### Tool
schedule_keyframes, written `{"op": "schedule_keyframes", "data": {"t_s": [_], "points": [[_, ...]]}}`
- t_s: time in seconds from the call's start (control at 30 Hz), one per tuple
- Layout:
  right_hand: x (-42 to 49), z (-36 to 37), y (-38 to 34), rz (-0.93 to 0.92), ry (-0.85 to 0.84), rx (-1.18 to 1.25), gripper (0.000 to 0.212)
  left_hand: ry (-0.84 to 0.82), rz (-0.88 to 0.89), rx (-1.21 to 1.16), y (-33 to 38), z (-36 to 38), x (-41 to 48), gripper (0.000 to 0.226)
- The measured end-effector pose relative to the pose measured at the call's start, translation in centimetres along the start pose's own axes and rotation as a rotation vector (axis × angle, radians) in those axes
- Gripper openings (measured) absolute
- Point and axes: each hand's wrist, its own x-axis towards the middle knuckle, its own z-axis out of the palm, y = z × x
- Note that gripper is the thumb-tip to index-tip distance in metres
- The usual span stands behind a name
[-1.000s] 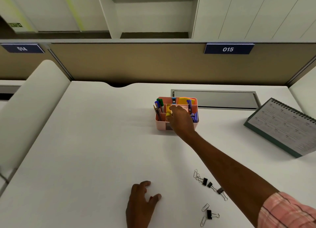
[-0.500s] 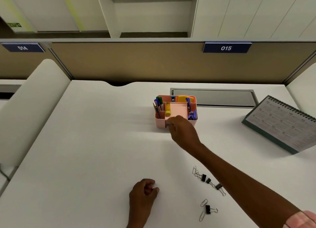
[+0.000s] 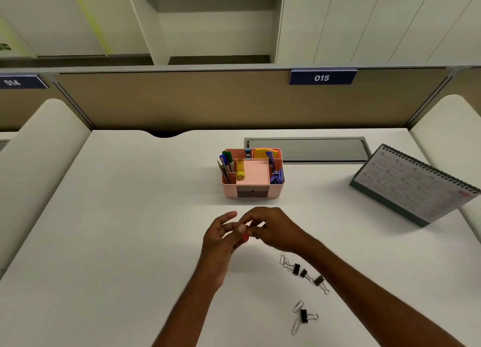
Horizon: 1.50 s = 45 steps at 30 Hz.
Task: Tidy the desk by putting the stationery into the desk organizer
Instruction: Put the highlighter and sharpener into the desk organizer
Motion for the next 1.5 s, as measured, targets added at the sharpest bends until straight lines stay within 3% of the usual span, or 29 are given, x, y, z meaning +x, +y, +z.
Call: {"op": "schedule_keyframes", "data": {"t_s": [0.2, 0.37, 0.57, 0.7, 0.83, 1.03, 1.2, 1.5], "points": [[0.6, -2.1, 0.1, 0.094, 0.132, 0.051, 0.017, 0.041, 0.027, 0.021, 1.4, 2.4, 2.1, 0.029], [3.0, -3.6, 0.0, 0.120, 0.356, -0.043, 0.018, 0.110, -0.024, 0.048, 1.6, 3.8, 3.4, 0.032], [8.0, -5.4, -0.1, 0.149, 0.448, -0.224, 0.028, 0.093, 0.009, 0.538, -0.2, 3.8, 3.7, 0.041], [10.1, -5.2, 0.2, 0.110, 0.480, -0.484, 0.029, 0.080, 0.067, 0.868, -1.0, 3.4, 5.0, 0.057], [10.9, -4.5, 0.4, 0.036, 0.466, -0.703, 0.030, -0.029, -0.031, 1.274, -1.9, 2.8, 6.6, 0.080], [11.4, -4.1, 0.1, 0.047, 0.477, -0.722, 0.042, -0.176, -0.045, 1.677, -4.4, 1.5, 6.8, 0.096], [11.6, -4.2, 0.4, 0.066, 0.439, -0.750, 0.049, -0.162, -0.003, 1.737, -5.2, 1.4, 6.5, 0.102], [12.3, -4.4, 0.6, 0.095, 0.363, -0.693, 0.033, -0.207, 0.030, 1.773, -5.7, 0.8, 6.2, 0.105]]}}
